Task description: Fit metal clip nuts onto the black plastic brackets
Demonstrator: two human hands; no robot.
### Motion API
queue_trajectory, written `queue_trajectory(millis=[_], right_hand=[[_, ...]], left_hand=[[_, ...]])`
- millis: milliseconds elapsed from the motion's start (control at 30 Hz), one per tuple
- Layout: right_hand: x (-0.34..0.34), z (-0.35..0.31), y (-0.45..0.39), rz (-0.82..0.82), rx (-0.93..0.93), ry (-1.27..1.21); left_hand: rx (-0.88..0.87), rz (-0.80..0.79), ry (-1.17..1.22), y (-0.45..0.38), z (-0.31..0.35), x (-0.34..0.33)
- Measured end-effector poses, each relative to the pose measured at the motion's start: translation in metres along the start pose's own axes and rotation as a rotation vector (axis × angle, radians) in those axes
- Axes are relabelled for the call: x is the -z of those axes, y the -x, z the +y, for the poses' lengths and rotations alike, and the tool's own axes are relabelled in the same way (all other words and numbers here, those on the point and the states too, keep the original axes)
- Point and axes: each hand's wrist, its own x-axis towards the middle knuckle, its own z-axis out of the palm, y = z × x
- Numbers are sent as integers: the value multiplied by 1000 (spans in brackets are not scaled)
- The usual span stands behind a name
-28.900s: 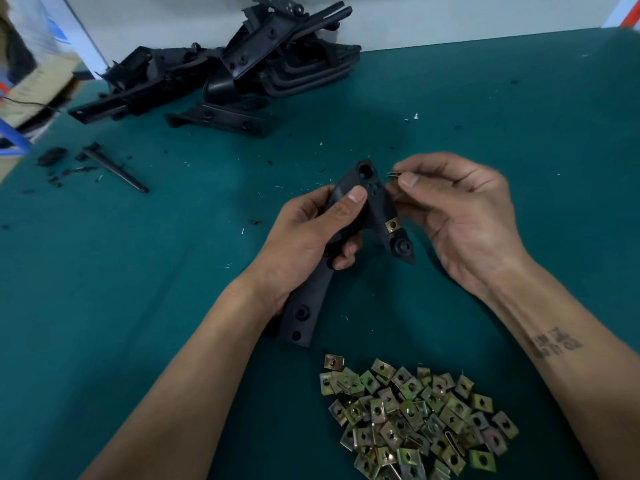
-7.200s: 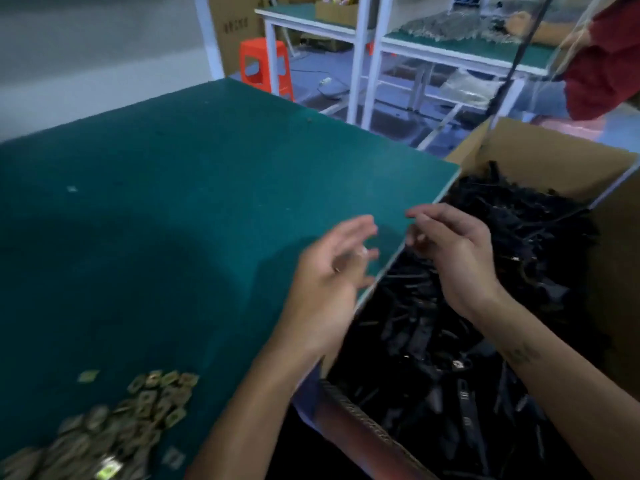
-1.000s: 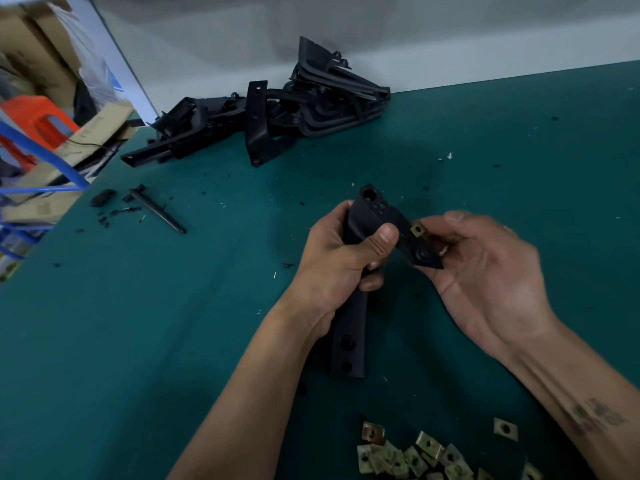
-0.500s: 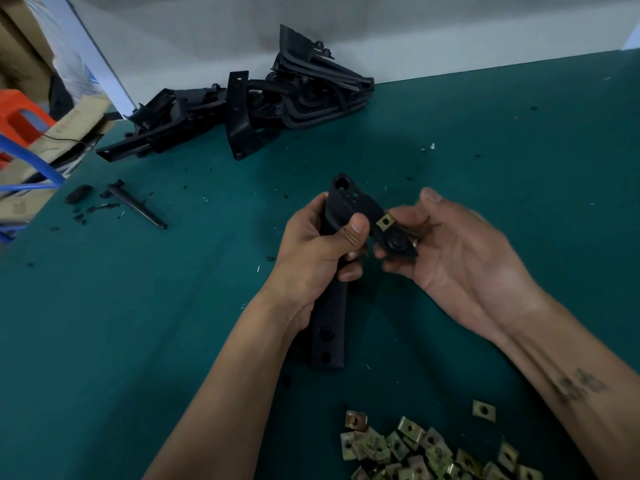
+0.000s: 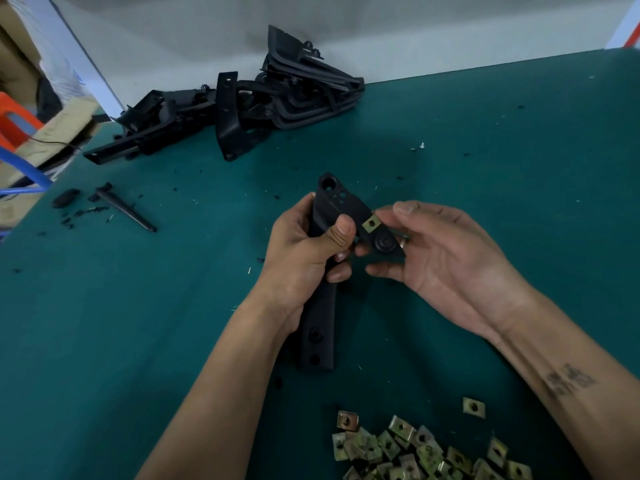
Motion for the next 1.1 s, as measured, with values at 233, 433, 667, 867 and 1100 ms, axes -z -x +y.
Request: queue_trajectory(millis=[233, 433, 667, 867, 1100], right_hand=[[0, 1, 0, -25, 2, 29], [3, -4, -1, -46, -36, 9], [12, 6, 32, 298, 17, 436], [17, -12, 126, 61, 6, 1100], [12, -2, 148, 186, 36, 1280]], left_hand=[[1, 42, -12, 0, 0, -2], [50, 23, -29, -2, 3, -1], [109, 6, 62, -5, 4, 0], [164, -36, 157, -6, 4, 2], [217, -25, 224, -6, 7, -1]])
